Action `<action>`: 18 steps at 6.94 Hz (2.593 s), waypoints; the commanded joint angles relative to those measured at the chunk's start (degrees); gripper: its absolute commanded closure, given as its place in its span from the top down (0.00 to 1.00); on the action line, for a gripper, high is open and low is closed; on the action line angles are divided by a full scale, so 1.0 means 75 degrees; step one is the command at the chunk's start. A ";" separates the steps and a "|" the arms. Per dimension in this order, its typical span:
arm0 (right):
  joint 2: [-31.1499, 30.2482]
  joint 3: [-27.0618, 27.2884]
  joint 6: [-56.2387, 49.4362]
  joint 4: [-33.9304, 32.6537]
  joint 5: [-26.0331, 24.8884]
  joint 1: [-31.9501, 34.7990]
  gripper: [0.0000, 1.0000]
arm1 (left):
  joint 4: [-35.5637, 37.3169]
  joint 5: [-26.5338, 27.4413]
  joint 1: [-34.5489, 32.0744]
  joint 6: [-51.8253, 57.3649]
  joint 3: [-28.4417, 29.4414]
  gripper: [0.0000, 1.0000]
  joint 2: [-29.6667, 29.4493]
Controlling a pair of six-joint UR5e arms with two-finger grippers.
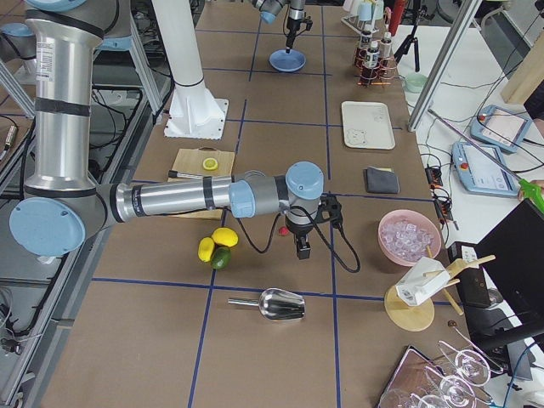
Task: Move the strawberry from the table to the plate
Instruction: 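Lower the left gripper to the rim of the light blue plate and grip it, then slide the light blue plate with the left gripper toward the table center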
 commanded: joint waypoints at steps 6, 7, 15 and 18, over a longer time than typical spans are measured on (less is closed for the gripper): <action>0.0005 0.0049 0.0031 0.0000 0.0047 0.0000 0.99 | -0.0169 -0.0190 0.0242 -0.2859 -0.0850 0.00 -0.1197; -0.0007 0.0061 0.0043 0.0000 0.0059 0.0000 0.99 | -0.0181 -0.0237 0.0754 -0.3808 -0.0780 0.00 -0.1981; -0.0007 0.0155 0.0066 0.0000 0.0094 -0.0012 0.99 | 0.0042 0.2047 0.3138 -0.6044 0.0252 0.00 -0.4427; -0.0007 0.0167 0.0066 0.0000 0.0094 -0.0012 0.99 | 0.0030 0.2036 0.3150 -0.6044 0.0263 0.00 -0.4438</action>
